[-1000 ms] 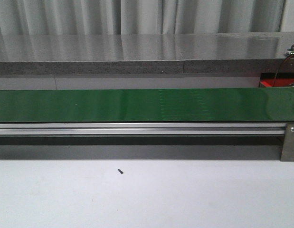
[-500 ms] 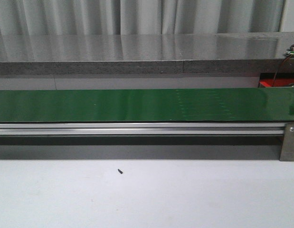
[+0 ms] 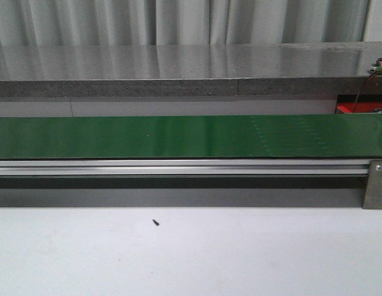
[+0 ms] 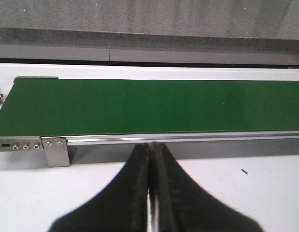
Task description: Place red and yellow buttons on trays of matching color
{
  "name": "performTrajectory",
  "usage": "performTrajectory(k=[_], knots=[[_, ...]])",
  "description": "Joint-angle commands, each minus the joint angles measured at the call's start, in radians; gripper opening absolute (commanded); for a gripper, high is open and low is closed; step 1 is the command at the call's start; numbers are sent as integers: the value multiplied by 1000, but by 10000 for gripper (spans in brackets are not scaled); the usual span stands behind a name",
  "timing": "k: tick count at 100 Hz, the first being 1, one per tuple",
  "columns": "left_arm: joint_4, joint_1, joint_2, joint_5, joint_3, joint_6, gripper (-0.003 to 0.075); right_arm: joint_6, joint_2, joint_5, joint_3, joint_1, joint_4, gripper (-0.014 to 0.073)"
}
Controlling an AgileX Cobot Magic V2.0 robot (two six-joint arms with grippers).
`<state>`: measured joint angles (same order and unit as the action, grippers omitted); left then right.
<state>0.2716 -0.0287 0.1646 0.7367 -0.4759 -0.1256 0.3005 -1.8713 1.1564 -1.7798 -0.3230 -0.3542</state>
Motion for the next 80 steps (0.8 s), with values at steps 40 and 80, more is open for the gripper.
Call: performTrajectory(k=[40,80], knots=[[21,-7,11,-76,-23,2,-20,14,508,-487,543,94,13,-64],[-2,-7,11,-128,-23,2,-20,15,834,-836,982,248,53,-64]])
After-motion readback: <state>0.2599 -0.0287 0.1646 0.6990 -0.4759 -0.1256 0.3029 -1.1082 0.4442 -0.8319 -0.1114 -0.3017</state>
